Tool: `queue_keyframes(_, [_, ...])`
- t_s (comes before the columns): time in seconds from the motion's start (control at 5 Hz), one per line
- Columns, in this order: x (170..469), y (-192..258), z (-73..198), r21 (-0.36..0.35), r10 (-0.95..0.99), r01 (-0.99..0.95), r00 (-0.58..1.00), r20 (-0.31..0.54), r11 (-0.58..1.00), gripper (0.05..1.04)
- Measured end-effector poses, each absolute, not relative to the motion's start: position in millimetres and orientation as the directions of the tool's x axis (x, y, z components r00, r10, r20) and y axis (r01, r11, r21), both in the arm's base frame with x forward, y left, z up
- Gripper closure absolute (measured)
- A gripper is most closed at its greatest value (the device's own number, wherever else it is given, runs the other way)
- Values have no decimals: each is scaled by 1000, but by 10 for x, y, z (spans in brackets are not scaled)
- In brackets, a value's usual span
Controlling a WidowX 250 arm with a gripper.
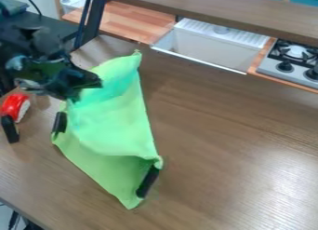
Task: Fold the cloth from top right to bottom left
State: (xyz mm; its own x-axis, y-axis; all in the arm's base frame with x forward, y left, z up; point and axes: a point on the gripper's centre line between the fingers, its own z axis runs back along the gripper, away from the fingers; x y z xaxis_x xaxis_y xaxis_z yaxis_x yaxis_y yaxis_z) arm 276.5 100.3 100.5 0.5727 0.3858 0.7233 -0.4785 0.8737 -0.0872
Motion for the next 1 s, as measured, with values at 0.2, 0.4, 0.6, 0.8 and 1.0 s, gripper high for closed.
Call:
queue_keyframes(0.2, [2742,1045,993,-68,374,-479,580,724,875,1033])
queue_keyframes(0.4, [2662,1114,958,-41,385,-503,603,699,863,1033])
queue_keyframes(0.6, [2574,1169,933,-27,428,-557,605,671,830,1003])
queue_keyframes(0.8, [2473,1222,899,19,465,-618,611,640,786,831])
queue_keyframes(1.0, [2483,1227,954,64,451,-615,641,620,786,606])
